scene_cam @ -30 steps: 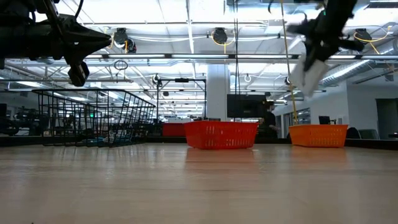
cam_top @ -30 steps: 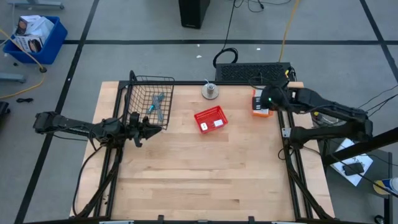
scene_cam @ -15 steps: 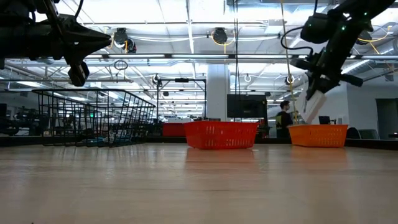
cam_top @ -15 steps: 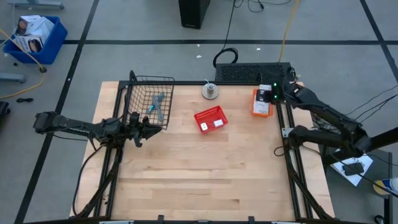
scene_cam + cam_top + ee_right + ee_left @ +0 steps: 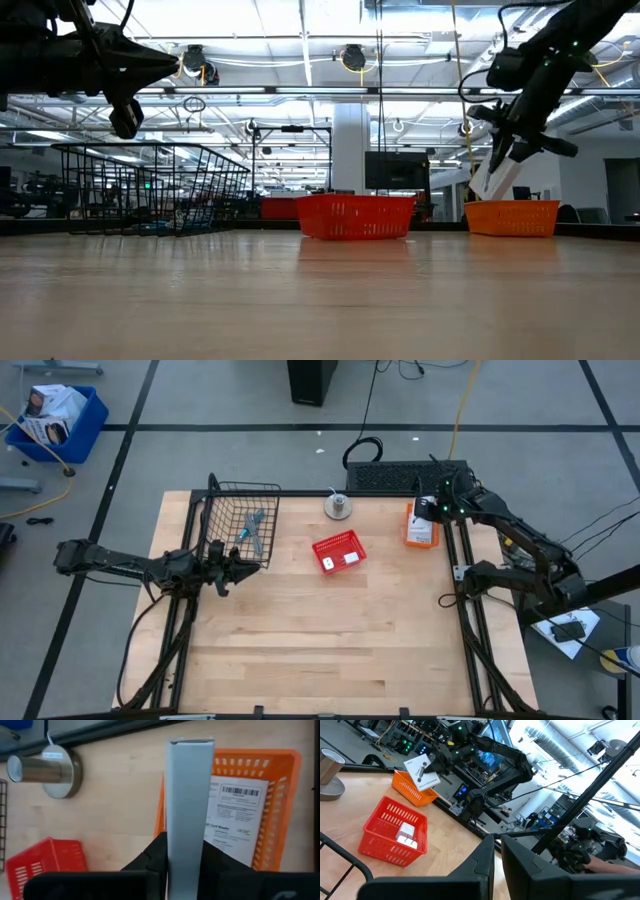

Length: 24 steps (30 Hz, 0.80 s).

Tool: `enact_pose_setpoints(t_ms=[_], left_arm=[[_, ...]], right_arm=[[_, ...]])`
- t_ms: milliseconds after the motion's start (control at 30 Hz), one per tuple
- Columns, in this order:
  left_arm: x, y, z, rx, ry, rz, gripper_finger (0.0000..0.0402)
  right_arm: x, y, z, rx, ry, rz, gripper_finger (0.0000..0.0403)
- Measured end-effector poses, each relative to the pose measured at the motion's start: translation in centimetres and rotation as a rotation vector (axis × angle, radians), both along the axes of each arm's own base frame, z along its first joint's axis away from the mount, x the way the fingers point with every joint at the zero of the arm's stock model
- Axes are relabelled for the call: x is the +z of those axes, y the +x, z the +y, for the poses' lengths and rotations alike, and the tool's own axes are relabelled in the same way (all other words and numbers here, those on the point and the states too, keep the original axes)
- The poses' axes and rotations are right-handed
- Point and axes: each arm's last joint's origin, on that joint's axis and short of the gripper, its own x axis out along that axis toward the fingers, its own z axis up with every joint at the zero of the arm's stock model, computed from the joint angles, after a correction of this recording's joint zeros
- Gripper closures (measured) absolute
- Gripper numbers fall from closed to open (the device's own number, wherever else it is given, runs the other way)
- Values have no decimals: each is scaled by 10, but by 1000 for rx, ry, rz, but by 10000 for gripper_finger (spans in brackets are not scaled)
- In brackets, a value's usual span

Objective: Pick and place items into bin
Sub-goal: Put the white card reader box into the orange bin

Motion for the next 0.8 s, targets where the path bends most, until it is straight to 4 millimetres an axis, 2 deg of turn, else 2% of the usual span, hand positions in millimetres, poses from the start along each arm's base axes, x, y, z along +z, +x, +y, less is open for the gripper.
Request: enact_pose_setpoints(t_ms=[200,367,700,800], left_arm=[[0,0,0,0,0,0,364],[0,0,0,0,0,0,364],[0,0,0,0,0,0,364],[0,0,0,0,0,0,364]], right_arm=[[-8,1,-7,32,35,10,347],[-12,2,-10,34,53,19,328],[-15,3,-11,39,65,34,238],[-15,3,-11,34,66,32,225]])
